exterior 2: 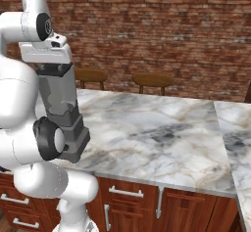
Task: Open the blender lid, put the mango in the blender, close the lid, and start the blender.
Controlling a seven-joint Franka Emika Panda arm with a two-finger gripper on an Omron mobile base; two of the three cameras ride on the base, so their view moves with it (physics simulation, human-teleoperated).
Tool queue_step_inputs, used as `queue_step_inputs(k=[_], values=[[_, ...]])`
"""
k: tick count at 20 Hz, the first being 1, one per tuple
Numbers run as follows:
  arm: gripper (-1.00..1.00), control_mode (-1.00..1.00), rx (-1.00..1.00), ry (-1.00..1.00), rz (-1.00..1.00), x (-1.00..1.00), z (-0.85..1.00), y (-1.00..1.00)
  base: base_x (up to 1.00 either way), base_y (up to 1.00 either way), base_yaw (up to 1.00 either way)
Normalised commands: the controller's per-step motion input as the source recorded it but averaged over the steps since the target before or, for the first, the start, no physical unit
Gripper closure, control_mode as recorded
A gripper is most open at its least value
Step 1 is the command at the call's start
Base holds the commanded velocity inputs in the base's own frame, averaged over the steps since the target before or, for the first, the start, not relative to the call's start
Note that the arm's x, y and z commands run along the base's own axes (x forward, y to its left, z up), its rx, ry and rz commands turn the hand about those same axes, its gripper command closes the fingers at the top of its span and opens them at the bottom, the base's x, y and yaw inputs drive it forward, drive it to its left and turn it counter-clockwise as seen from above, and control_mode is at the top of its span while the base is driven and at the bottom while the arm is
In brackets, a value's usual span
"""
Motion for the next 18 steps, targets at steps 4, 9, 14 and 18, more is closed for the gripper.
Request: queue_step_inputs(k=[4, 9, 14, 18], values=[[1.0, -1.0, 0.0, 0.08, 0.0, 0.0, 0.24, 0.0, 0.0, 0.0, 0.0], [1.0, -1.0, 0.0, 0.22, 0.0, 0.0, 0.06, 0.01, 0.0, 0.0, 0.0], [1.0, -1.0, 0.0, 0.18, 0.0, 0.0, -0.11, 0.06, 0.0, 0.0, 0.0], [1.0, -1.0, 0.0, 0.01, 0.0, 0.0, -0.31, 0.01, 0.0, 0.0, 0.0]])
